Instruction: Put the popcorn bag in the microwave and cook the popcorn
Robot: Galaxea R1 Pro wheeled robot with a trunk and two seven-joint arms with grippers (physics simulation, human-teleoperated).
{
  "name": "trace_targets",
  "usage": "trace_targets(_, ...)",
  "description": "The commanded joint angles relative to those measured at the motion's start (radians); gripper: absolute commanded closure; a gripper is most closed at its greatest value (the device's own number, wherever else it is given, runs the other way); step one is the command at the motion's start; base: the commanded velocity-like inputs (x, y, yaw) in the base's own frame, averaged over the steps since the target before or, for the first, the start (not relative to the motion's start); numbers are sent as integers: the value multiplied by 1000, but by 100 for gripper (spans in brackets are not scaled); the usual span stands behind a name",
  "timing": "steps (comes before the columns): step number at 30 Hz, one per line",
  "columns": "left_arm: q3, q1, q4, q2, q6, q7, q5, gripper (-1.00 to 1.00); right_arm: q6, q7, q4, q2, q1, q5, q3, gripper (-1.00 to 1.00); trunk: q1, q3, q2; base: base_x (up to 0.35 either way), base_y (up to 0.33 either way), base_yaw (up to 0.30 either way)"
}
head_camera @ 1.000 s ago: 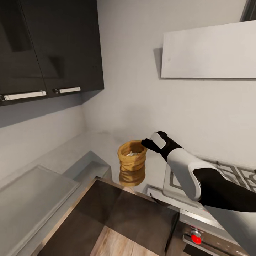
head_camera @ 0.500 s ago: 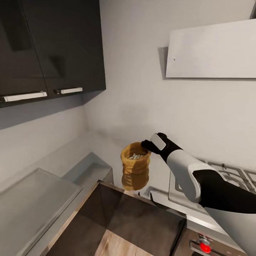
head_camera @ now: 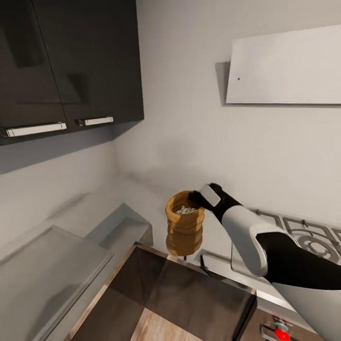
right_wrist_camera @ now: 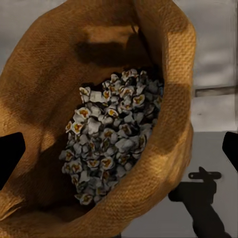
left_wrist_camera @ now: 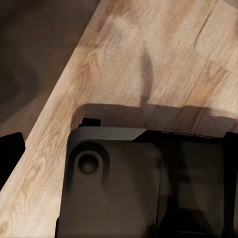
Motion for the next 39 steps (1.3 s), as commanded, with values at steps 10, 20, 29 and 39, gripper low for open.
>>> trace_targets(10,5,-1,1,0,-3,-2,3,-100,-36,-6,-1,0,23,-17,0,-100,1,-2,-2,0,0,0)
trace_targets(20,5,-1,1,0,-3,0,3,-100,-89,-8,0,0,50,-64,-1,-100,1,-2,-2,0,0,0)
trace_targets(29,7,2,2,1,-5,-17,3,-100,-90,-3,-6,-6,22,-62,4,-100,1,-2,-2,0,0,0)
trace_targets(39,8,20,2,1,-5,-16,3,-100,-34,-5,-13,-4,23,-61,1,-100,1,-2,-2,0,0,0)
